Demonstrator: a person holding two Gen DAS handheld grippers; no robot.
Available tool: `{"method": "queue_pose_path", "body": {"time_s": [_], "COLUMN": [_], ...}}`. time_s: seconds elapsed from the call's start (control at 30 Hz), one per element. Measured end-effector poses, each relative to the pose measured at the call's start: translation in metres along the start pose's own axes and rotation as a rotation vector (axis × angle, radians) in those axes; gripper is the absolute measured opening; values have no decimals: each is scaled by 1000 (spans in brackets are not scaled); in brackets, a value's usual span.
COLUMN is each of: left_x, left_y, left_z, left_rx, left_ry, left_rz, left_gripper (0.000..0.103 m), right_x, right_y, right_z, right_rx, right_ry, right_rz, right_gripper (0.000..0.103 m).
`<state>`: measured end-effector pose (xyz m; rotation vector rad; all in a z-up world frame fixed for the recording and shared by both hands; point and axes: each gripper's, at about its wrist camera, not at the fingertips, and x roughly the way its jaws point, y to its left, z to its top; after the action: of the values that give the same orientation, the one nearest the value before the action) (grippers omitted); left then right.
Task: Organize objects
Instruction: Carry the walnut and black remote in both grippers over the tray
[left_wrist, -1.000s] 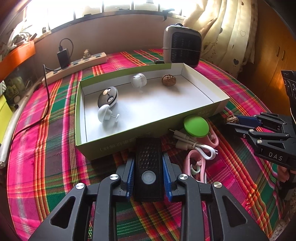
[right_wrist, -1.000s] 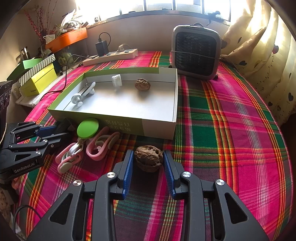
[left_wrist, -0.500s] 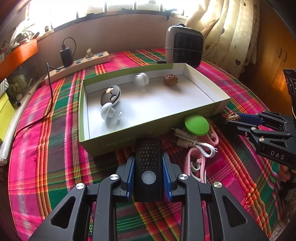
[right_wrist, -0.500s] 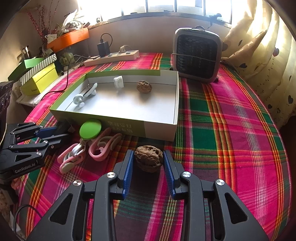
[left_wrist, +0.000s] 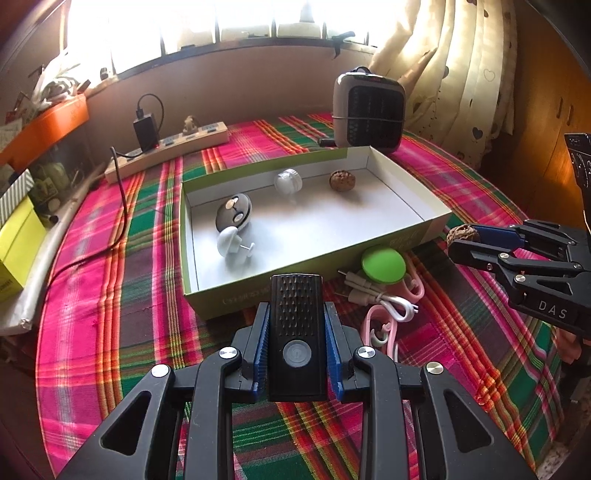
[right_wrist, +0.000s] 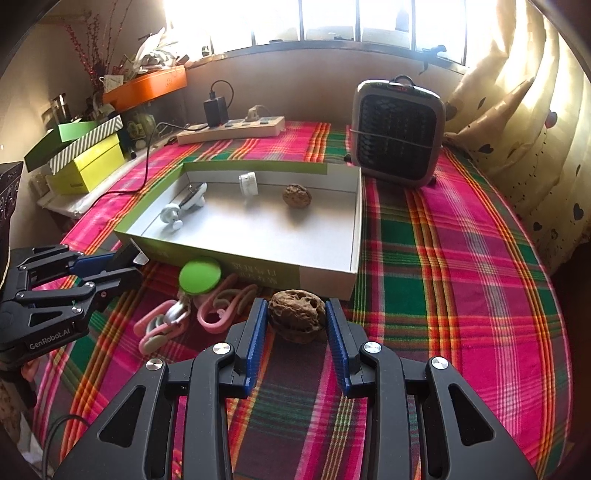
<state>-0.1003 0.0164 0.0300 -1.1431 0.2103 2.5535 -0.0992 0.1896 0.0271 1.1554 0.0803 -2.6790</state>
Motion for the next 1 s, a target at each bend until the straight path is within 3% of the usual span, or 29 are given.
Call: {"method": "queue_pose_path", "body": {"time_s": [0.57,1.0], "left_x": [-9,14], "left_y": [3,5], "left_z": [30,58], "left_rx": [-20,-39], "left_ry": [-37,-29], "left_rz": [7,9], "left_gripper": [25,25], "right_x": [-14,20], "right_y": [7,-6], "right_z": [34,80], "right_rx": [-45,-59], "right_ry": [-67,-57], "right_rz": [12,-28], "right_gripper": [34,34]}}
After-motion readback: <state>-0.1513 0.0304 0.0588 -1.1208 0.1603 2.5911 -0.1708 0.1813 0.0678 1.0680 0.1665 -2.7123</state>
